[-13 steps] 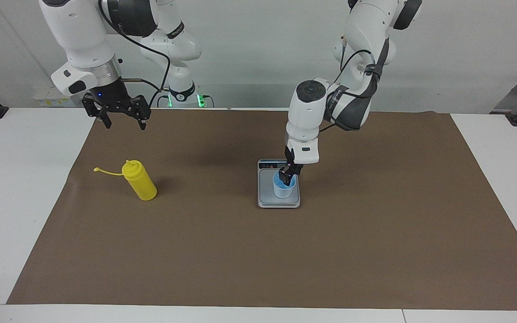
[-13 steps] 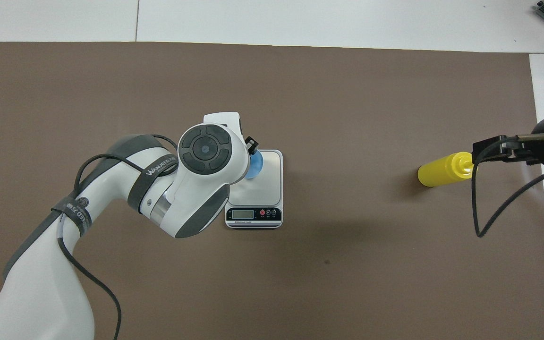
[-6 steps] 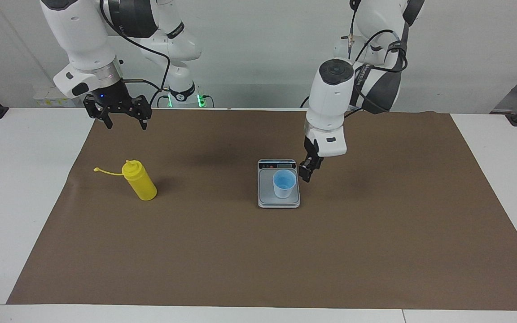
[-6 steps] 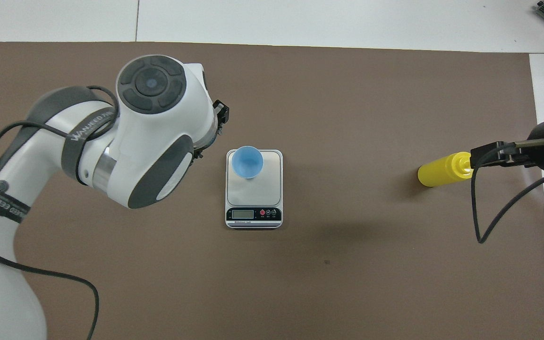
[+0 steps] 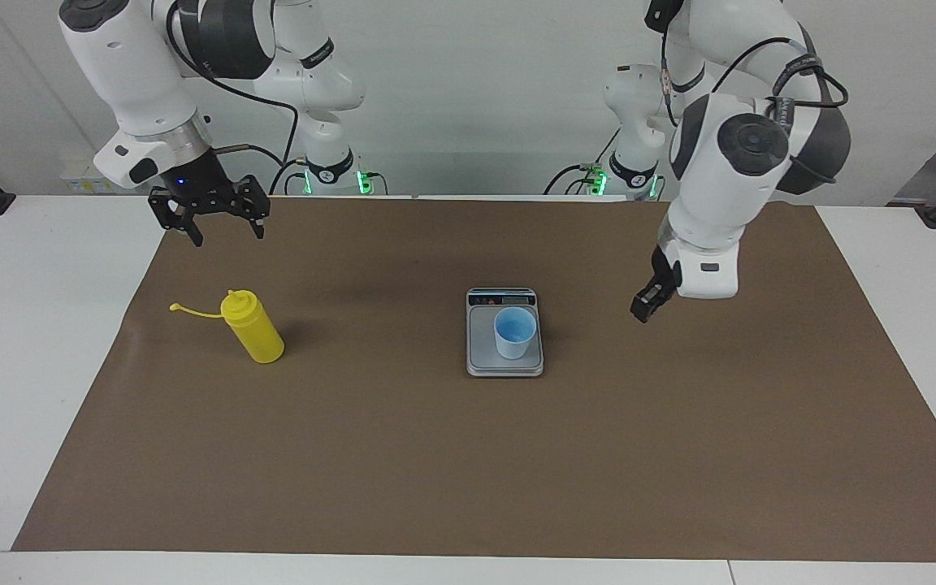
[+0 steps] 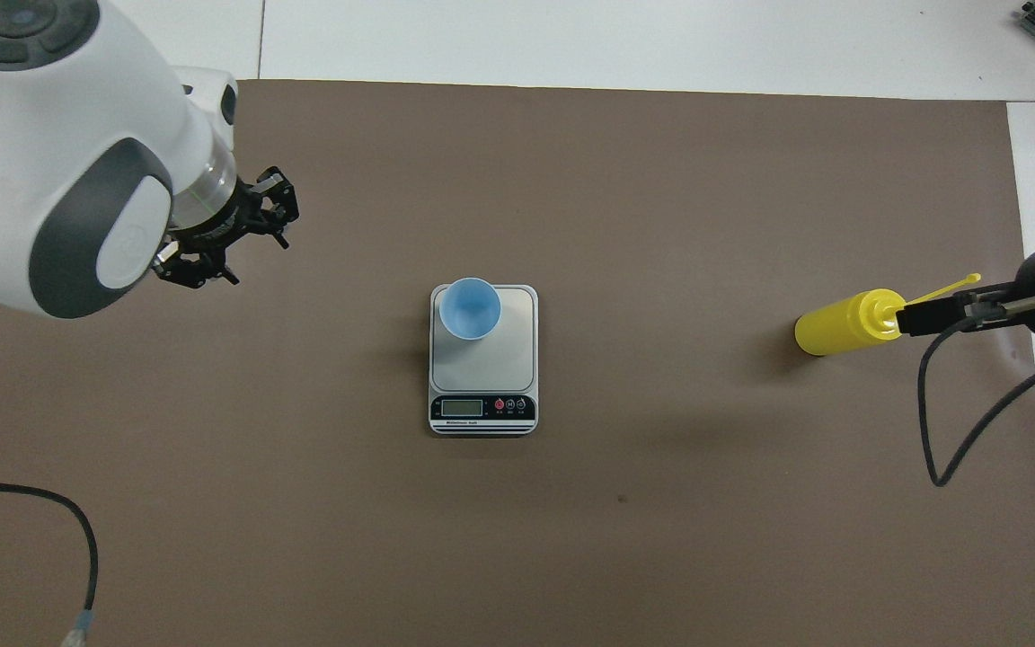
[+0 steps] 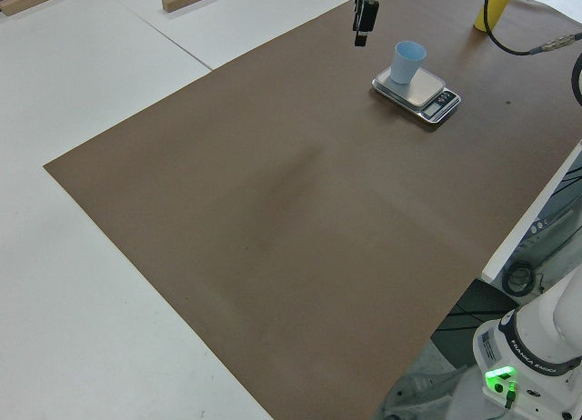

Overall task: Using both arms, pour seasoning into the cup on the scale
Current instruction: 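Withdraw the left gripper while the right gripper moves toward the bottle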

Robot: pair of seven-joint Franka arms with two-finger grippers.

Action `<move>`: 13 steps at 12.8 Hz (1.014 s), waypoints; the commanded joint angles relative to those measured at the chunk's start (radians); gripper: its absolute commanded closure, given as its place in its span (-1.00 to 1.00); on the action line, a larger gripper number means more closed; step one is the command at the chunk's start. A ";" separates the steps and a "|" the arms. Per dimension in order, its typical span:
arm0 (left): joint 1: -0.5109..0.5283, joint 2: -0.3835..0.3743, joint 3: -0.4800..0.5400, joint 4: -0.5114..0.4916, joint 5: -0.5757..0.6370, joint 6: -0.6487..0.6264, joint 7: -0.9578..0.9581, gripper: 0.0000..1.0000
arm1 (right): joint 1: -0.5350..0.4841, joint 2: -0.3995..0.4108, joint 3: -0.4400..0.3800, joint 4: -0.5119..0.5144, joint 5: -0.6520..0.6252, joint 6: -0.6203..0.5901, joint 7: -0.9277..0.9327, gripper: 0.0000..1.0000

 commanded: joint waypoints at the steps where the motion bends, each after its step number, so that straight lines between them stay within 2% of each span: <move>1: -0.003 -0.044 0.159 0.001 -0.092 -0.059 0.241 -0.27 | -0.049 -0.085 0.002 -0.148 0.061 0.109 -0.167 -1.00; 4: -0.003 -0.089 0.273 -0.013 -0.107 -0.093 0.530 -0.27 | -0.122 -0.114 0.002 -0.246 0.121 0.170 -0.377 -1.00; 7: -0.003 -0.135 0.326 -0.111 -0.101 -0.084 0.781 -0.27 | -0.190 -0.118 0.000 -0.314 0.218 0.248 -0.576 -1.00; 11: -0.003 -0.222 0.326 -0.325 -0.098 0.089 0.817 -0.27 | -0.263 -0.107 0.000 -0.411 0.385 0.348 -0.877 -1.00; 13: -0.003 -0.252 0.325 -0.404 -0.098 0.174 0.817 -0.28 | -0.300 -0.066 0.000 -0.420 0.497 0.356 -1.047 -1.00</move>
